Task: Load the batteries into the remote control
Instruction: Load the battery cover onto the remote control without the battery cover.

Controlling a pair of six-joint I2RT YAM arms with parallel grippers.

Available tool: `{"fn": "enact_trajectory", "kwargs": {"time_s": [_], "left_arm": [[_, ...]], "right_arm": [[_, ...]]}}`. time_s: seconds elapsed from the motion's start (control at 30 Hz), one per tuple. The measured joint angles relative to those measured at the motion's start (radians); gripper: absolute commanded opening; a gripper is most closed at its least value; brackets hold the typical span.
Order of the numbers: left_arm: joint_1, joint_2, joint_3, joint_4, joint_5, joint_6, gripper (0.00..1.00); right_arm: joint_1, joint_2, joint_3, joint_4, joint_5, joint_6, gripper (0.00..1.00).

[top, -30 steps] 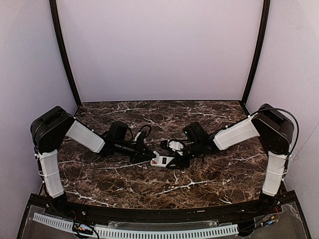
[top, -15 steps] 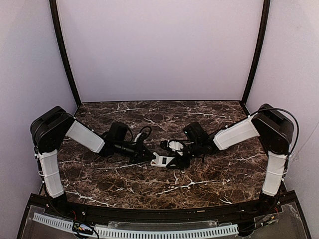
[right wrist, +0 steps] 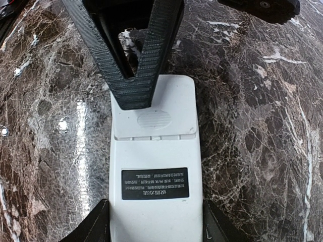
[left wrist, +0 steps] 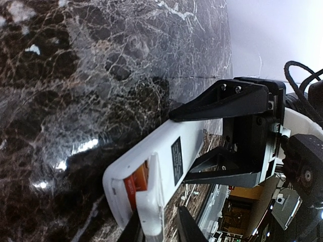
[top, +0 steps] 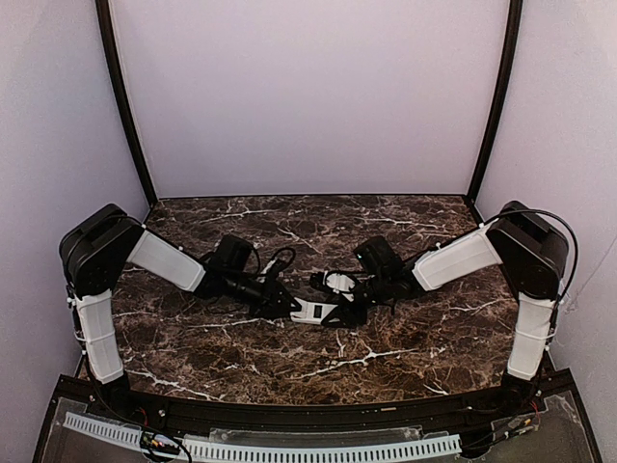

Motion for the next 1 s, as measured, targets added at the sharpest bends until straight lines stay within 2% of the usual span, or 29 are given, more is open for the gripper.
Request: {"fn": "enact_trajectory", "kwargs": {"time_s": [0.3, 0.8, 1.0], "left_arm": [[-0.014, -0.024, 0.043, -0.110, -0.050, 0.078, 0.36], [-0.057, -0.076, 0.130, -0.357, -0.208, 0.220, 0.45], [-0.060, -0.076, 0.137, -0.452, -0.275, 0.253, 0.44]], "right_arm": [[0.000, 0.000, 0.001, -0.001, 0.000, 0.000, 0.43], [0.000, 0.002, 0.004, -0.006, -0.001, 0.000, 0.43], [0.000, 0.002, 0.005, -0.008, -0.003, 0.001, 0.43]]}}
